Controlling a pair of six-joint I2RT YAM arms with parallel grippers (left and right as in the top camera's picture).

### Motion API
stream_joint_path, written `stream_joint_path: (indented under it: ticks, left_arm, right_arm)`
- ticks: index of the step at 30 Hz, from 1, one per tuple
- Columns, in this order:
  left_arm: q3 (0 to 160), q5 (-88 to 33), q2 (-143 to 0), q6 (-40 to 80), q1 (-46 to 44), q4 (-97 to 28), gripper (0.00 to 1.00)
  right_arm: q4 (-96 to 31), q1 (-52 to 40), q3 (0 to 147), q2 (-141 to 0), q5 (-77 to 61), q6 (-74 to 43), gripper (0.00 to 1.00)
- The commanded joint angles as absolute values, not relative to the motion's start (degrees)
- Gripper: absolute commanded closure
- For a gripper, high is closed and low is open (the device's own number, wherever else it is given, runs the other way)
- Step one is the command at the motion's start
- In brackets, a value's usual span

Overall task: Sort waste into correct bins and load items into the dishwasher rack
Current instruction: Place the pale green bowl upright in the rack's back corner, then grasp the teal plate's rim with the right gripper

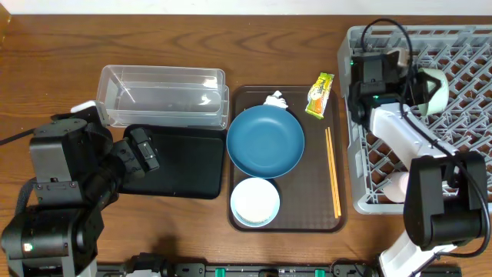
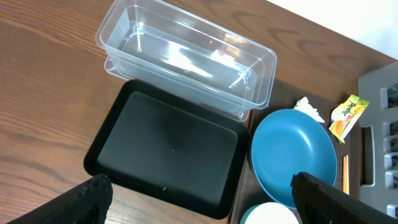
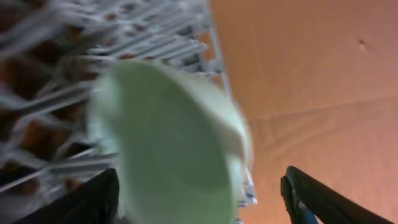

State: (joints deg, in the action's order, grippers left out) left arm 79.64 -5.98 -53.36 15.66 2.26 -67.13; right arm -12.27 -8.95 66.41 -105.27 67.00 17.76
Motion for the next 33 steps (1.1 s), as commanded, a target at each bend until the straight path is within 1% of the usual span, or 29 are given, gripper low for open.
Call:
stream_joint_path:
  ticks: [1, 4, 8, 12, 13, 15, 21, 26, 28, 30, 31, 33]
  left_arm:
    - [80.05, -5.3, -53.21, 15.7, 2.5, -67.29, 0.06]
    - [80.07, -5.3, -53.21, 15.7, 2.5, -67.29, 0.06]
    - [80.05, -5.3, -53.21, 15.7, 2.5, -67.29, 0.06]
    - [80.05, -5.3, -53.21, 15.7, 2.5, -67.29, 0.06]
    - [80.05, -5.3, -53.21, 15.7, 2.5, -67.29, 0.06]
    - [80.05, -5.3, -53.21, 15.7, 2.5, -67.29, 0.06]
    - [80.05, -5.3, -53.21, 15.7, 2.5, -67.29, 0.06]
    - [80.07, -5.3, -53.21, 15.7, 2.5, -67.29, 0.06]
    - [80.07, -5.3, -53.21, 15.7, 2.5, -67.29, 0.06]
    - [80.07, -5.3, -53.21, 15.7, 2.5, -67.29, 0.06]
    - [80.07, -5.3, -53.21, 15.7, 2.5, -67.29, 0.06]
    - [80.07, -5.3, -53.21, 15.7, 2.5, -67.29, 0.06]
  right_arm:
    - [-15.27, -10.96, 66.7, -100.47, 53.78, 18.48, 0.16]
    - [-20.73, -12.23, 66.7, -95.37, 37.36, 16.38, 0.16]
    - [-26.61, -13.39, 66.7, -89.41, 17.8, 6.52, 0.19]
    - [-31.9, -13.58, 66.7, -86.54, -6.48, -5.67, 0.27]
    - [-33.12, -13.58, 66.7, -86.56, -11.35, -8.03, 0.28]
    - [-35.55, -13.76, 66.7, -87.07, -16.82, -11.4, 0.3]
    - [-43.13, -17.52, 66.67, -90.19, -18.65, -13.76, 0.29]
    - [-42.63, -21.06, 66.67, -92.29, -15.38, -15.22, 0.28]
    - [-41.91, -21.8, 66.67, -93.17, -12.12, -18.28, 0.3]
    - [-41.8, -22.33, 66.67, -94.87, -8.95, -21.54, 0.38]
    - [-41.85, -22.52, 66.67, -96.12, -7.27, -23.05, 0.4]
    - [-41.52, -22.57, 66.67, -98.83, -5.37, -25.02, 0.42]
